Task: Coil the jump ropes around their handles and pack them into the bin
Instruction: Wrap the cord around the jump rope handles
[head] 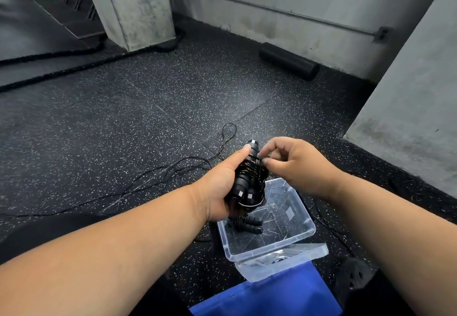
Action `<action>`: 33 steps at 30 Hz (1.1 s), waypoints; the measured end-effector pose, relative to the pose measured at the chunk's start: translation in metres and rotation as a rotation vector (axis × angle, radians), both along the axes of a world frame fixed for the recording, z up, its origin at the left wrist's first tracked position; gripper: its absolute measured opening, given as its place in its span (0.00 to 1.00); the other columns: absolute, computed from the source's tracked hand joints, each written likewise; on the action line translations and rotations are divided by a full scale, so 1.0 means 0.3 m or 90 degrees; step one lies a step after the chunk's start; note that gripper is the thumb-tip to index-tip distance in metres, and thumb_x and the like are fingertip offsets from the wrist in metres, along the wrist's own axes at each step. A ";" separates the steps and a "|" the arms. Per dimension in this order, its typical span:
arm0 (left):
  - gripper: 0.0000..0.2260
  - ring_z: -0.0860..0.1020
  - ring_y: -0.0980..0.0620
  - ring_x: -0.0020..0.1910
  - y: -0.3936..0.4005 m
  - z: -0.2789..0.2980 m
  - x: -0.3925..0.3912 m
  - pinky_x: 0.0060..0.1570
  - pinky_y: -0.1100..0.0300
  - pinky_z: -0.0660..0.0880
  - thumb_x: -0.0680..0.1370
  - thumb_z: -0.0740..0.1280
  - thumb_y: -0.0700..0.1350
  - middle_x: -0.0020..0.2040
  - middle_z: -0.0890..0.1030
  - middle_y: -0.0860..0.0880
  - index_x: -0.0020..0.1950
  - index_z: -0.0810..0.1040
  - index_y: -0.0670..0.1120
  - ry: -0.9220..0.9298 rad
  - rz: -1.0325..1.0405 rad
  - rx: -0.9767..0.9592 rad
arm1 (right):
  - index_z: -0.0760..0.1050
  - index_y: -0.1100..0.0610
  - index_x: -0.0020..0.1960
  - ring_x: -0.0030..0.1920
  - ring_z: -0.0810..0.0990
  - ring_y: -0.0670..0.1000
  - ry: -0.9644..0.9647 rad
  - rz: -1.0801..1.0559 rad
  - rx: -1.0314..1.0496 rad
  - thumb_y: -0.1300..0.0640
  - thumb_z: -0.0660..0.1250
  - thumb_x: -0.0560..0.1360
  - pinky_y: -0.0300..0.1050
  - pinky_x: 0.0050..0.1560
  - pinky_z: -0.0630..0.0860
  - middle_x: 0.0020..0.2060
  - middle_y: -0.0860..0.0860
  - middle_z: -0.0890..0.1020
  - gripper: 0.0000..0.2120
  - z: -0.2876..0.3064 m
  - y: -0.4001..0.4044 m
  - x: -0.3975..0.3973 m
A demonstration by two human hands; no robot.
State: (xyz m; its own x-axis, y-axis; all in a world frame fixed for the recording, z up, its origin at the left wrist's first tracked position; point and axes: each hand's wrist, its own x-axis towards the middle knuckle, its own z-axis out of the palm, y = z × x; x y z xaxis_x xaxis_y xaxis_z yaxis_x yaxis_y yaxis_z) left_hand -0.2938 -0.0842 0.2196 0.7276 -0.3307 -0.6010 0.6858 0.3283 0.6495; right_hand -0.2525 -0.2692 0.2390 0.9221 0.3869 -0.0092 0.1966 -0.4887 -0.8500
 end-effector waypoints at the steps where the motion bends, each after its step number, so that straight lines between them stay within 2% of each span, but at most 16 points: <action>1: 0.26 0.81 0.46 0.40 -0.001 -0.002 0.001 0.45 0.52 0.83 0.72 0.71 0.68 0.44 0.83 0.45 0.53 0.84 0.47 0.002 -0.005 -0.006 | 0.82 0.53 0.48 0.32 0.70 0.48 -0.003 -0.003 -0.008 0.62 0.71 0.78 0.45 0.37 0.71 0.31 0.48 0.74 0.05 -0.001 0.000 -0.002; 4: 0.27 0.81 0.45 0.40 0.002 0.000 0.004 0.39 0.54 0.84 0.75 0.69 0.68 0.45 0.83 0.43 0.56 0.83 0.45 0.000 -0.015 -0.006 | 0.82 0.52 0.50 0.34 0.75 0.48 0.030 -0.055 0.022 0.61 0.67 0.80 0.45 0.36 0.73 0.35 0.53 0.79 0.07 0.011 0.002 -0.014; 6: 0.27 0.81 0.45 0.40 0.011 0.000 0.008 0.36 0.55 0.83 0.77 0.66 0.69 0.45 0.83 0.42 0.54 0.85 0.45 -0.010 -0.018 0.015 | 0.81 0.51 0.53 0.39 0.81 0.47 0.107 -0.094 0.079 0.55 0.66 0.81 0.46 0.41 0.78 0.44 0.54 0.84 0.05 0.015 0.007 -0.021; 8: 0.28 0.81 0.44 0.44 0.019 -0.010 0.016 0.44 0.53 0.83 0.76 0.66 0.71 0.48 0.85 0.42 0.51 0.88 0.47 -0.036 -0.034 0.057 | 0.79 0.51 0.56 0.42 0.82 0.50 0.210 -0.101 0.101 0.46 0.67 0.81 0.50 0.45 0.79 0.49 0.53 0.84 0.10 -0.006 0.017 -0.029; 9: 0.30 0.81 0.44 0.46 0.021 -0.019 0.018 0.49 0.51 0.82 0.75 0.67 0.72 0.52 0.86 0.41 0.54 0.89 0.47 -0.051 -0.043 0.090 | 0.78 0.53 0.57 0.42 0.81 0.50 0.272 -0.101 0.114 0.42 0.67 0.80 0.50 0.44 0.79 0.49 0.54 0.83 0.15 -0.022 0.026 -0.035; 10: 0.33 0.82 0.44 0.46 0.023 -0.029 0.020 0.49 0.51 0.81 0.74 0.67 0.74 0.54 0.86 0.41 0.57 0.87 0.46 -0.068 -0.053 0.124 | 0.78 0.55 0.58 0.41 0.80 0.50 0.331 -0.099 0.129 0.40 0.68 0.79 0.49 0.43 0.78 0.47 0.53 0.82 0.19 -0.042 0.035 -0.040; 12: 0.37 0.81 0.46 0.41 0.024 -0.046 0.023 0.43 0.55 0.79 0.73 0.67 0.75 0.52 0.86 0.42 0.63 0.85 0.44 -0.100 -0.072 0.169 | 0.80 0.56 0.57 0.36 0.78 0.48 0.406 -0.094 0.170 0.38 0.69 0.78 0.44 0.39 0.75 0.40 0.49 0.80 0.21 -0.077 0.053 -0.046; 13: 0.38 0.81 0.47 0.40 0.023 -0.051 0.025 0.40 0.56 0.78 0.73 0.66 0.74 0.50 0.85 0.42 0.63 0.84 0.43 -0.120 -0.076 0.184 | 0.80 0.53 0.54 0.34 0.76 0.47 0.422 -0.096 0.192 0.38 0.69 0.78 0.42 0.37 0.73 0.38 0.47 0.79 0.18 -0.092 0.058 -0.041; 16: 0.39 0.80 0.44 0.43 0.027 -0.062 0.043 0.39 0.56 0.79 0.71 0.67 0.75 0.51 0.84 0.40 0.61 0.85 0.42 -0.169 -0.082 0.220 | 0.79 0.48 0.48 0.32 0.73 0.44 0.450 -0.106 0.226 0.37 0.71 0.75 0.40 0.36 0.68 0.38 0.46 0.77 0.15 -0.122 0.058 -0.019; 19: 0.41 0.81 0.42 0.48 0.032 -0.057 0.058 0.48 0.50 0.80 0.69 0.67 0.77 0.50 0.84 0.40 0.61 0.84 0.41 -0.146 -0.106 0.227 | 0.79 0.47 0.50 0.32 0.71 0.44 0.505 -0.090 0.279 0.38 0.75 0.71 0.40 0.35 0.66 0.44 0.48 0.78 0.15 -0.145 0.053 0.008; 23: 0.37 0.84 0.46 0.43 0.042 -0.078 0.085 0.46 0.53 0.81 0.74 0.64 0.76 0.49 0.86 0.42 0.60 0.84 0.43 -0.127 -0.112 0.245 | 0.79 0.50 0.51 0.31 0.69 0.45 0.542 -0.064 0.290 0.44 0.75 0.71 0.40 0.35 0.64 0.39 0.47 0.79 0.14 -0.189 0.051 0.043; 24: 0.40 0.84 0.47 0.45 0.043 -0.088 0.094 0.49 0.52 0.82 0.72 0.65 0.78 0.52 0.86 0.43 0.64 0.81 0.44 -0.121 -0.106 0.270 | 0.78 0.50 0.52 0.31 0.69 0.45 0.526 -0.064 0.281 0.46 0.76 0.72 0.40 0.34 0.63 0.38 0.47 0.78 0.13 -0.211 0.051 0.052; 26: 0.49 0.82 0.46 0.58 0.048 -0.102 0.116 0.64 0.45 0.77 0.66 0.62 0.84 0.62 0.83 0.46 0.73 0.71 0.50 -0.111 -0.102 0.378 | 0.77 0.50 0.52 0.30 0.69 0.44 0.490 -0.086 0.258 0.49 0.76 0.74 0.39 0.33 0.62 0.38 0.47 0.79 0.12 -0.257 0.054 0.069; 28: 0.46 0.76 0.45 0.66 0.062 -0.098 0.138 0.71 0.44 0.68 0.70 0.57 0.83 0.67 0.78 0.47 0.78 0.62 0.54 -0.134 -0.114 0.488 | 0.77 0.51 0.52 0.29 0.70 0.44 0.475 -0.144 0.235 0.48 0.77 0.73 0.39 0.31 0.61 0.37 0.49 0.79 0.14 -0.312 0.053 0.084; 30: 0.38 0.74 0.46 0.67 0.086 -0.091 0.163 0.65 0.48 0.67 0.77 0.55 0.78 0.66 0.77 0.48 0.78 0.62 0.53 -0.159 -0.133 0.544 | 0.77 0.52 0.48 0.29 0.70 0.46 0.467 -0.198 0.178 0.47 0.78 0.72 0.40 0.29 0.60 0.35 0.48 0.80 0.13 -0.389 0.040 0.096; 33: 0.32 0.75 0.48 0.63 0.109 -0.086 0.197 0.59 0.51 0.67 0.80 0.56 0.73 0.63 0.79 0.50 0.74 0.68 0.52 -0.174 -0.168 0.595 | 0.79 0.54 0.47 0.28 0.70 0.47 0.469 -0.235 0.070 0.46 0.79 0.72 0.38 0.29 0.60 0.34 0.49 0.81 0.14 -0.514 0.008 0.114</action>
